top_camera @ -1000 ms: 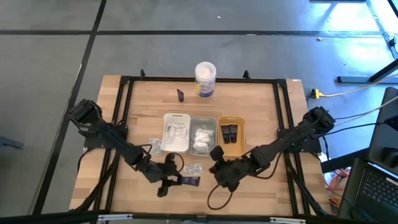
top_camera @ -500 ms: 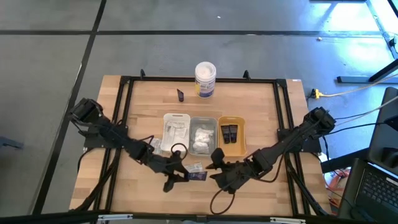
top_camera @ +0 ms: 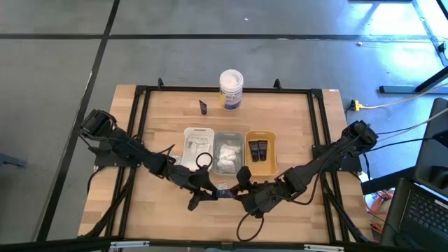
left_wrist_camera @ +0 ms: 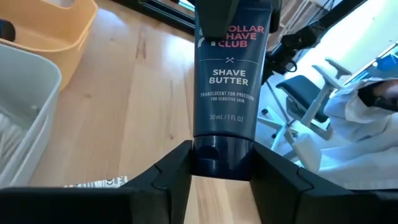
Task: Pick & Place Travel size toiletries
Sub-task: Put the blue shave cream into the yellow bin
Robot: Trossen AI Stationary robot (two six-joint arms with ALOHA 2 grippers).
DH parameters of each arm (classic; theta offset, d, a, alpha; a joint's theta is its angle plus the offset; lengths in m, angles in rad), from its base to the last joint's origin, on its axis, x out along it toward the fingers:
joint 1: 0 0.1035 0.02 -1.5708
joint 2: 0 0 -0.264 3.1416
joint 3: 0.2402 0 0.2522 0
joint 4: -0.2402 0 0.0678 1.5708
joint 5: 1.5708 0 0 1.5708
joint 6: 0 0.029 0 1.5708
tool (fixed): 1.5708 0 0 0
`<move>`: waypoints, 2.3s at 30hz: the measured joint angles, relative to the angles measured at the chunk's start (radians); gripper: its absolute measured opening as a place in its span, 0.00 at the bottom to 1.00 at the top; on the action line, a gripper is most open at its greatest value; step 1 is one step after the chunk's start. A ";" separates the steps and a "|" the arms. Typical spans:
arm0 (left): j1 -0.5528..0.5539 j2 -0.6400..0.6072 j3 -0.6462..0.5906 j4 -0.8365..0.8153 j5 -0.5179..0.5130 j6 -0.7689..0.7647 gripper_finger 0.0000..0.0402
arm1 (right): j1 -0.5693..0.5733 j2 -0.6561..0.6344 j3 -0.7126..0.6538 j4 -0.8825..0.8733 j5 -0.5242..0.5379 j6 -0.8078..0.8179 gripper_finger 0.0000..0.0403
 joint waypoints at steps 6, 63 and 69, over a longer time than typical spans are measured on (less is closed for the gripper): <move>0.006 0.000 0.000 -0.007 0.003 0.008 0.36 | 0.026 -0.004 0.000 -0.003 0.101 0.001 0.22; 0.078 0.000 0.000 -0.169 0.056 0.306 0.60 | -0.412 -0.218 0.000 -0.942 -0.458 0.746 0.00; 0.078 0.000 0.000 -0.167 0.039 0.367 0.60 | -0.412 -0.169 0.000 -0.949 -0.487 0.748 0.00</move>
